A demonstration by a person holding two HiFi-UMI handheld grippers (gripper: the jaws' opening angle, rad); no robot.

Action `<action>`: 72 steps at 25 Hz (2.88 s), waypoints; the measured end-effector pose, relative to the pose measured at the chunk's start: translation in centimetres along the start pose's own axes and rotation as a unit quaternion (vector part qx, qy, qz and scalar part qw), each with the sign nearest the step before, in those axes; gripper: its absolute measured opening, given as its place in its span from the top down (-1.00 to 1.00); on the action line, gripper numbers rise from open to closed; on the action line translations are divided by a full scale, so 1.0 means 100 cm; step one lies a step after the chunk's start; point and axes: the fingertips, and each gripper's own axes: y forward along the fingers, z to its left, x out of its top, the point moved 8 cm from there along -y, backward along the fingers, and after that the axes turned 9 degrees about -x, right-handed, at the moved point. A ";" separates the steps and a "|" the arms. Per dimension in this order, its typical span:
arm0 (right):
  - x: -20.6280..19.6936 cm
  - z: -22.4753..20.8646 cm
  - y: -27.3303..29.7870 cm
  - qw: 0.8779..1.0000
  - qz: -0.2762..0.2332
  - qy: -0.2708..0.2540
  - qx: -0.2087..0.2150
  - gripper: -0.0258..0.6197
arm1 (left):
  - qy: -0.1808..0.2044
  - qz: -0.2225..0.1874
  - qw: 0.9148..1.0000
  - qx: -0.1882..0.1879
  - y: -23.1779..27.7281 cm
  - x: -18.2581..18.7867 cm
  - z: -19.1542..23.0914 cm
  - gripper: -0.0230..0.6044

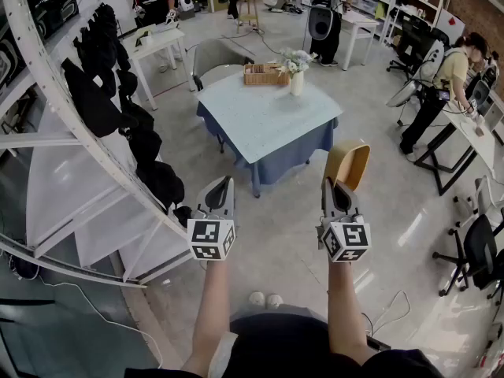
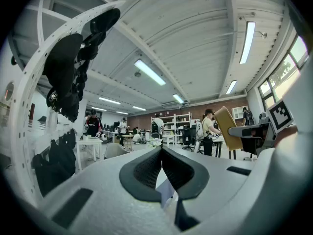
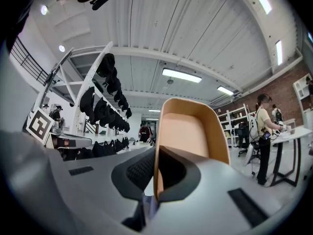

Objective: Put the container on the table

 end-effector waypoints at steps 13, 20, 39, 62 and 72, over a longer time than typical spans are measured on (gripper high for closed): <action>-0.002 0.001 0.002 1.000 0.004 0.002 -0.005 0.92 | -0.003 0.006 1.000 -0.010 0.006 -0.005 0.001 0.90; -0.003 0.006 0.006 1.000 0.001 0.006 -0.007 0.92 | -0.007 0.011 1.000 -0.012 0.004 -0.010 0.009 0.90; -0.009 0.011 0.032 1.000 0.000 0.002 -0.029 0.91 | -0.009 -0.002 0.999 -0.043 0.038 -0.012 0.036 0.90; -0.043 -0.114 0.386 0.999 0.006 0.000 0.036 0.91 | -0.014 0.016 0.999 0.038 0.336 -0.031 0.147 0.90; -0.038 -0.145 0.565 0.993 0.011 -0.017 0.117 0.91 | -0.020 0.011 0.989 0.143 0.449 -0.018 0.209 0.90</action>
